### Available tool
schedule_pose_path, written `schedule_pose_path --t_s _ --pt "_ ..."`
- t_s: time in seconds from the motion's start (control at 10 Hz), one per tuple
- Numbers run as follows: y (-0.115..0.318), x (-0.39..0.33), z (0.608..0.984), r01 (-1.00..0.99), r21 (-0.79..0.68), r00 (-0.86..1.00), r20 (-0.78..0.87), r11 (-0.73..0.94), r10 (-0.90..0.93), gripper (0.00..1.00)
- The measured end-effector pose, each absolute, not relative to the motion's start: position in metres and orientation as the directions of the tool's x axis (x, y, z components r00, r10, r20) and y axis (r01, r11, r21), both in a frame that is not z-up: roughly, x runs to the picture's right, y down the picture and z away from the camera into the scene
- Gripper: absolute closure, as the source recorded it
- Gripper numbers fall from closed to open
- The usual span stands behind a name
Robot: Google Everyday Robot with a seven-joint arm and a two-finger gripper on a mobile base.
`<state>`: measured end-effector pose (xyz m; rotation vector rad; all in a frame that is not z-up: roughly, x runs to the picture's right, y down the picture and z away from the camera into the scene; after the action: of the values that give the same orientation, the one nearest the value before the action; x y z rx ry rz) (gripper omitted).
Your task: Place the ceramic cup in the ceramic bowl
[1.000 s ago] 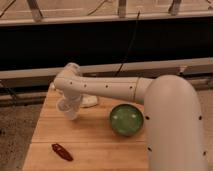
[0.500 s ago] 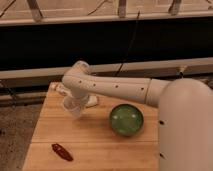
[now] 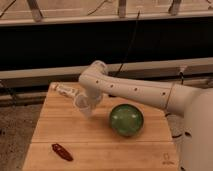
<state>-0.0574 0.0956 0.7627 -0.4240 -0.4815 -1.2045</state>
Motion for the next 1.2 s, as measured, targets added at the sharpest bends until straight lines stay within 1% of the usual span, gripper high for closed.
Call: schedule_pose_path --t_s 0.6,1.2 --pt "0.103 0.037 0.757 0.906 -0.098 0.391 0.563 0.411 -0.728 1.00" --pt "0.115 0.113 0.754 0.863 -0.128 0.465 0.580 0.489 -0.669 1.00"
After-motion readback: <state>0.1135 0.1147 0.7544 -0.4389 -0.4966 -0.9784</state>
